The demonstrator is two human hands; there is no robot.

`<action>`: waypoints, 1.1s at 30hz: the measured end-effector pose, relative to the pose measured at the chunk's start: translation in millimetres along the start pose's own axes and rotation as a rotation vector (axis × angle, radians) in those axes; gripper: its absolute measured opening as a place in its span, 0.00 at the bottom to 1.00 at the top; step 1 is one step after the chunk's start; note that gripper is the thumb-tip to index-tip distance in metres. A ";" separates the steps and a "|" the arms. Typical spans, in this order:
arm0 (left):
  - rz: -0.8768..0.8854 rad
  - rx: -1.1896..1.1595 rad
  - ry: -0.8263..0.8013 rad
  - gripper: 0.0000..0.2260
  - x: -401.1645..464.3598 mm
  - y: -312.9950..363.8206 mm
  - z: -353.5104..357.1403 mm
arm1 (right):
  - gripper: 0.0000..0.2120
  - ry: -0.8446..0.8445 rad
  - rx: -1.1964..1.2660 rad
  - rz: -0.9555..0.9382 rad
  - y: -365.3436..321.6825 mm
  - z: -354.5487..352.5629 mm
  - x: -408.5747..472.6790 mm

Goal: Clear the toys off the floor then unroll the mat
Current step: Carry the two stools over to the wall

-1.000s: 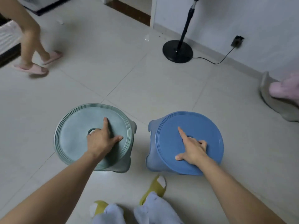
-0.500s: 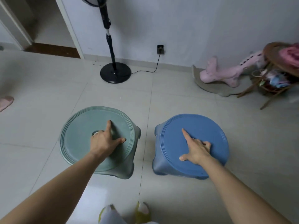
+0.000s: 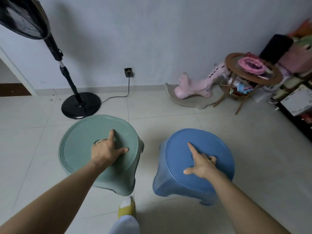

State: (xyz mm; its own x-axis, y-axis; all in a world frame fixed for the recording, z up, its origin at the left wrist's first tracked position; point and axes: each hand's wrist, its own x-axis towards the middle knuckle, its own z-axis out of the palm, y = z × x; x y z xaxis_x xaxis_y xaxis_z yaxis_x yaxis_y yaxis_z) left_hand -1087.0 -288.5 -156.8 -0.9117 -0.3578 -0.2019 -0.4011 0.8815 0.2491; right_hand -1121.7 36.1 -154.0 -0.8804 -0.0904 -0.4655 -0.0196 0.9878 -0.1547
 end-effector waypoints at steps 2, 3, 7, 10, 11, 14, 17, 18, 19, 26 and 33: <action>0.024 0.011 -0.022 0.41 28.6 3.0 -2.5 | 0.51 -0.018 0.012 0.032 -7.4 -12.6 20.9; 0.038 0.011 -0.036 0.41 43.1 4.2 -4.5 | 0.51 -0.027 0.015 0.048 -11.4 -18.7 31.3; 0.090 0.034 -0.075 0.42 101.6 9.8 -14.8 | 0.51 -0.013 0.046 0.090 -26.1 -41.2 71.5; 0.126 0.075 -0.094 0.42 142.0 18.4 -23.0 | 0.51 -0.008 0.076 0.098 -29.4 -56.5 97.6; 0.137 0.092 -0.097 0.42 153.4 22.1 -24.7 | 0.51 -0.005 0.094 0.102 -29.5 -60.7 105.9; 0.186 0.151 -0.108 0.43 190.5 38.4 -26.2 | 0.51 0.019 0.149 0.112 -26.5 -73.8 139.6; 0.230 0.165 -0.146 0.43 229.8 59.0 -28.1 | 0.50 0.011 0.200 0.114 -20.3 -90.4 184.2; 0.239 0.172 -0.162 0.43 245.6 67.7 -27.3 | 0.49 -0.005 0.215 0.111 -16.4 -97.7 203.7; 0.249 0.184 -0.173 0.43 258.0 75.3 -27.0 | 0.49 -0.022 0.228 0.113 -12.0 -104.3 220.3; 0.344 0.212 -0.262 0.44 346.9 136.6 -29.2 | 0.48 -0.068 0.277 0.076 19.1 -160.9 332.8; 0.411 0.385 -0.258 0.44 424.6 174.7 -42.1 | 0.48 -0.039 0.280 0.043 21.3 -216.8 420.9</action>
State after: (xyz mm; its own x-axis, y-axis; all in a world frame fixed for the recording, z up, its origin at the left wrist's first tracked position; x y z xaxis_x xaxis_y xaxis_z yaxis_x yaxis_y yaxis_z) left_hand -1547.9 -299.4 -159.1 -0.9148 0.0787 -0.3963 0.0836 0.9965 0.0051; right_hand -1595.4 46.7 -164.3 -0.8583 -0.0594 -0.5096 0.1537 0.9179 -0.3659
